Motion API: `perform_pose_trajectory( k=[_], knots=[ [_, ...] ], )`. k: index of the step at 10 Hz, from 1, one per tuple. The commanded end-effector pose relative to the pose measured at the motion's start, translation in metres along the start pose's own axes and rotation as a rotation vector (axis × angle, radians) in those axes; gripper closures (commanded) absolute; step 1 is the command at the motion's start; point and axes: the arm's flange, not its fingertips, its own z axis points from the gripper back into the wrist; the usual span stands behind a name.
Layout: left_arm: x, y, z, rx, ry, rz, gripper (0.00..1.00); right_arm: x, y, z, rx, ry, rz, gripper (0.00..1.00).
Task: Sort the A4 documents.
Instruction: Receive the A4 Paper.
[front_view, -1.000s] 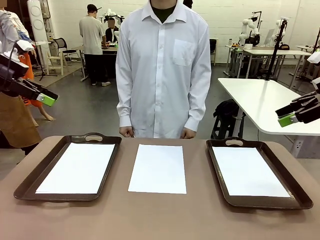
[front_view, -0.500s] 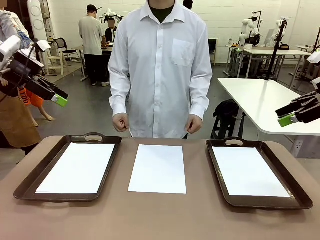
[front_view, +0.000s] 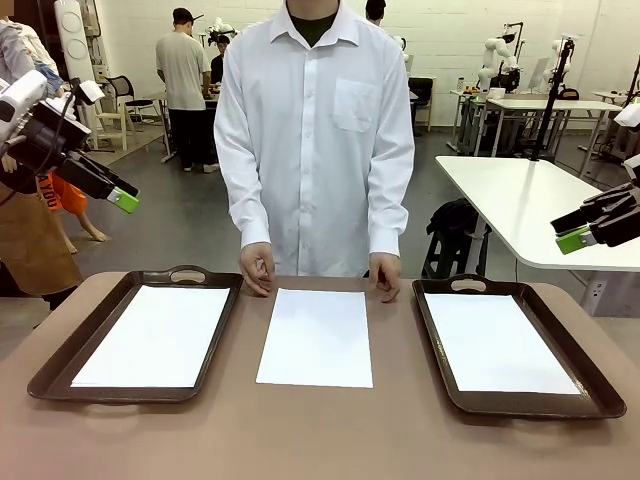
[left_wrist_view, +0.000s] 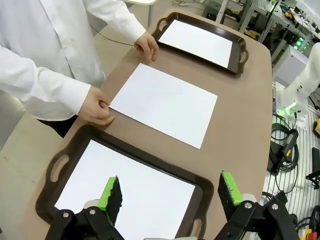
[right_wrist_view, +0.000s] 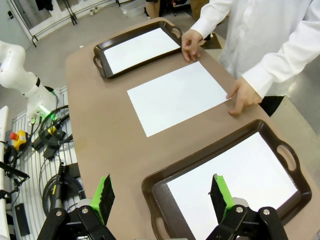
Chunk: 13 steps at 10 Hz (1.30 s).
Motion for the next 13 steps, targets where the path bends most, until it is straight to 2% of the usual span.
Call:
perform_pose_trajectory(
  k=[1, 13],
  knots=[
    [0.0001, -0.0004, -0.0002, -0.002, 0.001, -0.018, 0.00, -0.0010, -0.0003, -0.0013, 0.001, 0.005, -0.004, 0.00],
    [0.0001, -0.0004, -0.0002, -0.002, 0.001, -0.018, 0.00, -0.0010, -0.0003, -0.0013, 0.001, 0.005, -0.004, 0.00]
  ],
)
